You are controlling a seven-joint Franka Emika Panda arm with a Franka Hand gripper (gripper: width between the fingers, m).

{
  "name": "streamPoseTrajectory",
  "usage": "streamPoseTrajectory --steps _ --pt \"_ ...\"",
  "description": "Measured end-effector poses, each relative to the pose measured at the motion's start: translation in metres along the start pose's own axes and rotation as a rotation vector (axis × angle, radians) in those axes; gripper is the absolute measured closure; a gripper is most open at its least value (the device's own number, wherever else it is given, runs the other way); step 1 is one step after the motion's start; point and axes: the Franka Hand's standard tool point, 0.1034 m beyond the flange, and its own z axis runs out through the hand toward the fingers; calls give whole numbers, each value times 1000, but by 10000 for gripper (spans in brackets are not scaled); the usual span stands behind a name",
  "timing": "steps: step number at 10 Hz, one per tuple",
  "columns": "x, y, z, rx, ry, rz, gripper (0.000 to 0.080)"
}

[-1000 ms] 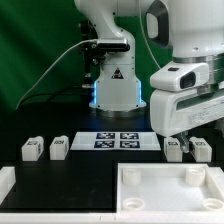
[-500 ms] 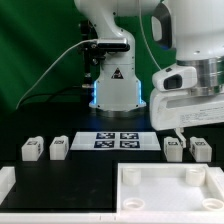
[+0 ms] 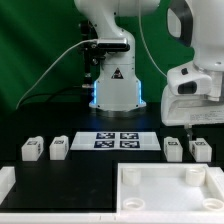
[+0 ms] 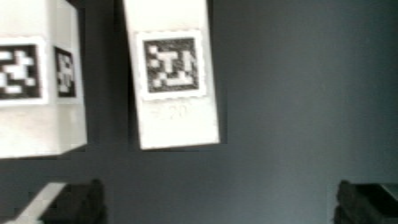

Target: Assemble one leg

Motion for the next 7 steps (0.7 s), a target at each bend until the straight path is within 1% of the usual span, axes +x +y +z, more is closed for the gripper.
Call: streamPoseTrajectory --steps 2,3,4,5,7 --pt "-1 2 2 -11 -166 -4 151" --pt "-5 4 2 -20 -277 -7 151" --pt "-4 5 6 -23 -357 -6 151" --pt "-7 5 13 -27 -405 -5 151" --pt "-6 5 13 -26 -412 -5 151"
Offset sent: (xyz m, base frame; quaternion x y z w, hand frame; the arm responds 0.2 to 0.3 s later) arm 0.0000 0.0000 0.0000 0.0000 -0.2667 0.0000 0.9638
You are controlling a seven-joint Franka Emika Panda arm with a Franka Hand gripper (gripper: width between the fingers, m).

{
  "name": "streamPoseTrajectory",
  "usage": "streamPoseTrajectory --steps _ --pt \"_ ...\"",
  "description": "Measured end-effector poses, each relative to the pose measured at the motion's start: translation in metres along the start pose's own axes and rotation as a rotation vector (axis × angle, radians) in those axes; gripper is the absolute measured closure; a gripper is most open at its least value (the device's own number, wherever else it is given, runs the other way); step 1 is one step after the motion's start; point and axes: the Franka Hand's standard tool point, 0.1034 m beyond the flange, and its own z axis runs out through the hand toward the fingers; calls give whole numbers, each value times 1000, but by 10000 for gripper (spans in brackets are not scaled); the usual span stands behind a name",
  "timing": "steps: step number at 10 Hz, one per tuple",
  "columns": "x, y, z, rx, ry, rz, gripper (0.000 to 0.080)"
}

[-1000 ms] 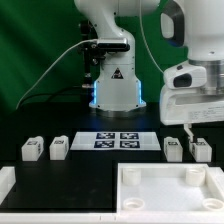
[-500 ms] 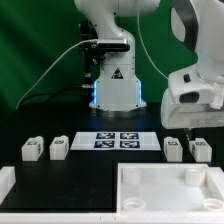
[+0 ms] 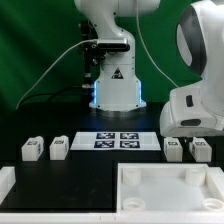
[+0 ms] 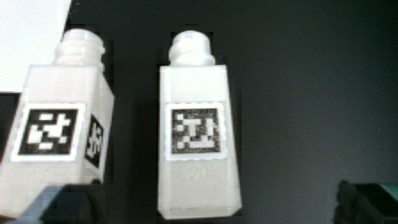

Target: Assemble one leg

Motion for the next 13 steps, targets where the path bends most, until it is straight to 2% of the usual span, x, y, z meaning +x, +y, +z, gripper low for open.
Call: streamPoseTrajectory --steps 3,5,7,10,11,12,13 --pt "-1 0 1 -1 -2 0 151" --pt "-3 -3 18 -13 -34 -3 151" --pt "0 -1 34 -13 -52 3 151" --pt "1 -1 44 -17 -70 6 151" --pt "1 -1 44 -17 -70 5 238" --pt "1 -1 44 -17 -70 5 397" --pt "1 -1 44 -17 -70 4 397"
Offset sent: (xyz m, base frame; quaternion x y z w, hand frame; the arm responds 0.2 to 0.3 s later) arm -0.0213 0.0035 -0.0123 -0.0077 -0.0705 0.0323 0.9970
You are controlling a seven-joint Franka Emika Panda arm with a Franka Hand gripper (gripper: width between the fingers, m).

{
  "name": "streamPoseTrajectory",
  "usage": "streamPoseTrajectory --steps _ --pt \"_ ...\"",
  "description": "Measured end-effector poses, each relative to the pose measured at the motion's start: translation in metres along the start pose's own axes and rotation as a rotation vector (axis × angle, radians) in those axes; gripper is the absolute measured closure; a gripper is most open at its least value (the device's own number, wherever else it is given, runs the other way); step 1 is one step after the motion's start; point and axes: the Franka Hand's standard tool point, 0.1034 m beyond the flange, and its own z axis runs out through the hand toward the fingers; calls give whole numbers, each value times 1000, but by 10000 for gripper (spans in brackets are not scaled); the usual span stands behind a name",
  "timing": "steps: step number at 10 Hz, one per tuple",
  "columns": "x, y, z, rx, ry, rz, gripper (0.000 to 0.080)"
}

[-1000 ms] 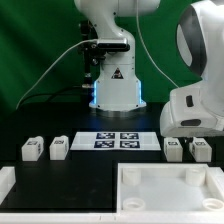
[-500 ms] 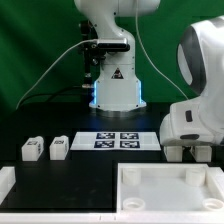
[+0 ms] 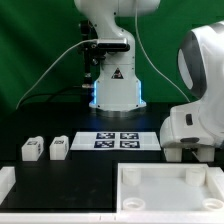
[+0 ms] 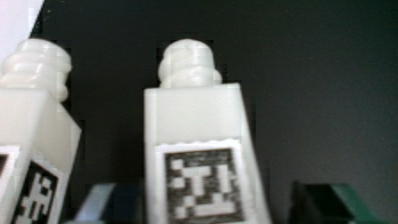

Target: Assemble one leg

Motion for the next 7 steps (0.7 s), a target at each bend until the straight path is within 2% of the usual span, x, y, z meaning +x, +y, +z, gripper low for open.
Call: streamPoseTrajectory --steps 1,7 --pt "0 0 0 0 0 0 509" --pt "0 0 0 0 0 -1 509"
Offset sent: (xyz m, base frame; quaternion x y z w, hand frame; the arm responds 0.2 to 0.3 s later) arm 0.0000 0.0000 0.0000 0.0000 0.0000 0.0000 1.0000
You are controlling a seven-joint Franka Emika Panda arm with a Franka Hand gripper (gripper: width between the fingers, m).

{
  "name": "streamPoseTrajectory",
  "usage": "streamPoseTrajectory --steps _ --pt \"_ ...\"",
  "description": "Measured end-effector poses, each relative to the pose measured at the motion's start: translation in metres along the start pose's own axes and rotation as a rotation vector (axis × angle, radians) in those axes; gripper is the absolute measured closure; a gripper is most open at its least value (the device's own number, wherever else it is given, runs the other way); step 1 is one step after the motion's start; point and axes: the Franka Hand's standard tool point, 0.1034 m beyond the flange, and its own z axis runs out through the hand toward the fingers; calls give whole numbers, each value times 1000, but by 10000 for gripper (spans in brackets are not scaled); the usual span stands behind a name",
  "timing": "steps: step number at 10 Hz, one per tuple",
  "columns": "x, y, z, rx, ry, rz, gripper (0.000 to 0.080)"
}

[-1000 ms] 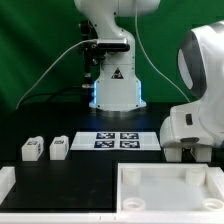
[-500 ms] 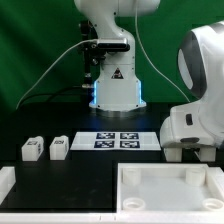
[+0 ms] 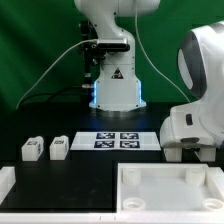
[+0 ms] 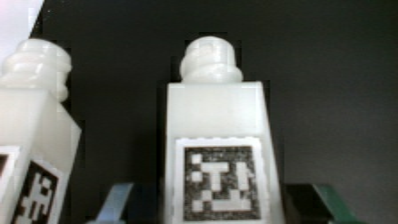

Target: Assemble one leg

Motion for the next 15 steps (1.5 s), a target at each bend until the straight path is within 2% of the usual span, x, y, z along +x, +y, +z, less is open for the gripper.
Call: streamPoseTrajectory --steps 1,2,3,5,6,7,8,9,10,11,12,13,14,15 --pt "0 1 -2 -4 -1 -11 509" --pt "-1 7 -23 -23 16 -46 509" --pt "-7 14 -53 -28 44 -71 508" --pt "-16 25 -97 -32 56 -113 508" --pt "-7 30 -128 -24 214 -115 508" --pt "-16 41 -150 -20 320 -127 508" --pt "-18 53 -173 -12 383 -121 508" --pt "-11 56 -193 -2 470 -113 508" --pt "-3 54 -205 4 607 -114 508" --pt "-4 56 -202 3 712 -113 508" --pt "-7 57 -197 1 747 -113 508" --pt "1 57 -206 8 859 -122 508" --pt "13 63 -228 12 972 -154 508" --pt "24 69 -259 9 1123 -168 508"
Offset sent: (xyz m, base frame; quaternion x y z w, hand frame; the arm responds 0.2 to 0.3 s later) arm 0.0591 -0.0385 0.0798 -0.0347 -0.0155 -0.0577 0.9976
